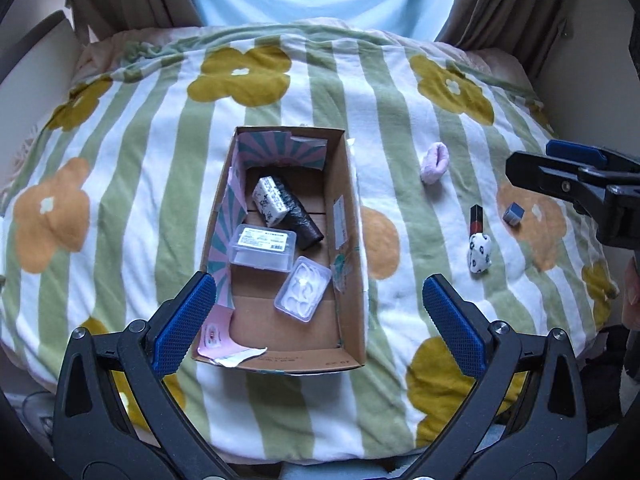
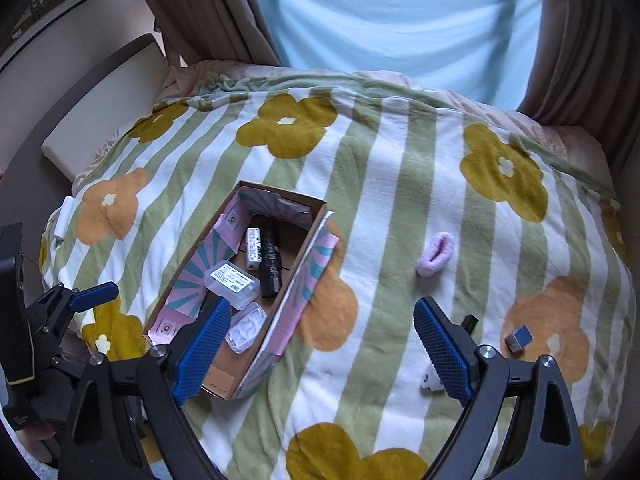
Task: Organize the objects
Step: 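Withdraw both tools from the box toward the remaining items on the bed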
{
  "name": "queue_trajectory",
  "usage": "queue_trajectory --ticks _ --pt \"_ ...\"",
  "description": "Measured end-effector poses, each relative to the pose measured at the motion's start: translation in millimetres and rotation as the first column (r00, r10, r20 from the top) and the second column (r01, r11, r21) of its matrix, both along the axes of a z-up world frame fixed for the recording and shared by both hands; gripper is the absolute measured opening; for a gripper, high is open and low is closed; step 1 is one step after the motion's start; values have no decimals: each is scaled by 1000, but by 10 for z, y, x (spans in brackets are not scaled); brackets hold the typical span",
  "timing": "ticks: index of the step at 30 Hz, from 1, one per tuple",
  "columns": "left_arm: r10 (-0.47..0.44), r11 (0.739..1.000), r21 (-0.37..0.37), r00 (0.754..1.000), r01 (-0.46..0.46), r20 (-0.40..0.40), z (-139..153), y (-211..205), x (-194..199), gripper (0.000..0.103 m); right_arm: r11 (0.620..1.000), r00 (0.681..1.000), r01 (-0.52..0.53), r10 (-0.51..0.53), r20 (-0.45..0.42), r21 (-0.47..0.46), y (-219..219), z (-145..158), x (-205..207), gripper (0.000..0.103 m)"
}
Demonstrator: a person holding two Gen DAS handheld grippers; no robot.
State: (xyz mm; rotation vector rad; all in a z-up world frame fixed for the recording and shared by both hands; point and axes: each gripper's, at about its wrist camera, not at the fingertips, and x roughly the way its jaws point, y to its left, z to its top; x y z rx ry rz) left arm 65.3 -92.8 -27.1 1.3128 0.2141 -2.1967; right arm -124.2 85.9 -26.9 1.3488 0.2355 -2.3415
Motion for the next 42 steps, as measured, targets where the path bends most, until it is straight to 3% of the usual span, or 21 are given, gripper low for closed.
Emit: queue_trajectory --ticks 12,23,33,42 --pt "-79 996 -34 996 78 -38 136 665 -495 103 991 991 134 -134 -23 11 1058 93 349 91" --pt "-133 991 -1 991 133 -11 -154 1225 -961 103 980 980 199 -199 -32 15 1817 35 296 91" --pt "-136 989 63 990 135 20 -706 1600 -1466 103 980 983 180 -177 -40 87 2388 -263 -50 91" --pt "-79 987 146 990 63 113 -1584 1623 -1924 103 982 988 152 -152 -9 113 2737 -926 -565 91"
